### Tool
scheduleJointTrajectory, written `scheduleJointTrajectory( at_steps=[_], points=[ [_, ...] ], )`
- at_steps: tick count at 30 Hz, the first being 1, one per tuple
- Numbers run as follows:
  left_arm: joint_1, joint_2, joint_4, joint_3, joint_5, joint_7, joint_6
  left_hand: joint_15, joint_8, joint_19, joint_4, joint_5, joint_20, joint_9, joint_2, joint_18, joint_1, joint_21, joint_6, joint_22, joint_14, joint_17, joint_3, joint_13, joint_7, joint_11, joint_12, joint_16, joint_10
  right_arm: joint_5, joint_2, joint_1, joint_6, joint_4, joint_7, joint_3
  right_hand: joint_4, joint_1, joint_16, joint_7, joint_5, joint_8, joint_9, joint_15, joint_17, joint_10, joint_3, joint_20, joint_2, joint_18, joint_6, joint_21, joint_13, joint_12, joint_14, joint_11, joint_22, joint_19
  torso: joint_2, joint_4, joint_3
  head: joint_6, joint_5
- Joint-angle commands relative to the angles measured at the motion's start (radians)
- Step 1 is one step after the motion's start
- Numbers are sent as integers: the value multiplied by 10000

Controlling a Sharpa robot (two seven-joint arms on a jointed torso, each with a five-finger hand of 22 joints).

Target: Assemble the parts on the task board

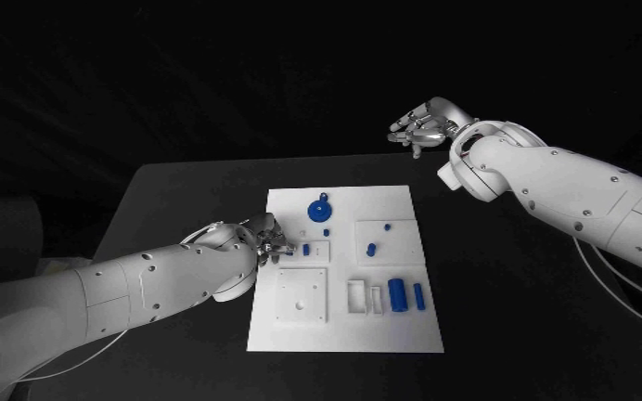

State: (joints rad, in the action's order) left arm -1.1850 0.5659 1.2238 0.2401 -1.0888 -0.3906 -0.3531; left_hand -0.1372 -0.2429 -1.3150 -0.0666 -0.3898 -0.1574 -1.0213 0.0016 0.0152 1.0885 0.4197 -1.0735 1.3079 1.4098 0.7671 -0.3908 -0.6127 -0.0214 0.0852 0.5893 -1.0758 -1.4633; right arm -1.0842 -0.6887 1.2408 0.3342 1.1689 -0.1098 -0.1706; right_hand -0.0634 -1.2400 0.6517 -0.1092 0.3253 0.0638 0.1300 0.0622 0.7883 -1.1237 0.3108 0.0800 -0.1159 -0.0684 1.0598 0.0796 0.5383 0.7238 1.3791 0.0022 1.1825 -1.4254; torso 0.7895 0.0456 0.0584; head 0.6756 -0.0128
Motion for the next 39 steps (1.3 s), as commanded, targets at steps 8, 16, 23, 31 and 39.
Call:
scheduleJointTrajectory(
  at_steps=[8,16,23,31,39],
  points=[
    [29,-53,-67,15,-190,-16,275,-2,-68,-35,-230,-33,9,18,93,4,181,7,-393,175,59,-12,-281,-9,384,12,-50,44,-121,-10,-8,-4,-135,38,34,-6,76,-48,-16,8,30,-9,-14,-9,3,-48,-32,3,-51,-77,-46,-45,-3,17,78,-7,-28,-60,-1,6,-6,80,-1],
    [30,-60,-106,15,-233,-18,264,-2,-68,-35,-230,-33,9,18,93,4,181,7,-393,175,59,-12,-281,-9,384,12,-50,44,-121,-10,-10,-4,-131,32,37,-6,89,-47,-19,10,51,-10,-14,-9,0,-50,-37,3,-54,-76,-47,-45,-6,17,79,-9,-43,-61,-3,-6,5,85,0],
    [30,-71,-125,15,-232,-39,369,-3,-77,-37,-208,-21,7,19,91,0,190,8,-388,175,66,14,-275,-24,383,12,-48,41,-123,-10,-12,-4,-136,29,39,-6,105,-33,-18,10,45,-10,-13,-9,2,-57,-46,4,-52,-75,-41,-43,-3,24,81,-8,-51,-65,-3,-4,0,108,-27],
    [29,-70,-150,15,-222,-165,699,-1,-82,-28,-186,-7,9,13,99,-4,180,2,-373,174,54,9,-269,-29,384,7,-49,53,-115,-8,-15,-4,-141,20,38,-6,136,-3,-17,12,41,-11,-14,-10,2,-53,-57,2,-42,-74,-45,-45,-3,25,85,-9,-58,-66,-8,-3,0,113,-30],
    [28,-67,-201,15,-210,-245,939,2,-87,-21,-184,4,11,8,95,-7,177,-1,-364,175,43,-2,-264,-32,381,3,-50,63,-105,-5,-9,-4,-156,14,37,-6,136,-3,-17,12,41,-11,-14,-10,2,-53,-57,2,-42,-74,-45,-45,-3,25,85,-9,-58,-66,-9,-3,-5,100,-37]
  ],
)
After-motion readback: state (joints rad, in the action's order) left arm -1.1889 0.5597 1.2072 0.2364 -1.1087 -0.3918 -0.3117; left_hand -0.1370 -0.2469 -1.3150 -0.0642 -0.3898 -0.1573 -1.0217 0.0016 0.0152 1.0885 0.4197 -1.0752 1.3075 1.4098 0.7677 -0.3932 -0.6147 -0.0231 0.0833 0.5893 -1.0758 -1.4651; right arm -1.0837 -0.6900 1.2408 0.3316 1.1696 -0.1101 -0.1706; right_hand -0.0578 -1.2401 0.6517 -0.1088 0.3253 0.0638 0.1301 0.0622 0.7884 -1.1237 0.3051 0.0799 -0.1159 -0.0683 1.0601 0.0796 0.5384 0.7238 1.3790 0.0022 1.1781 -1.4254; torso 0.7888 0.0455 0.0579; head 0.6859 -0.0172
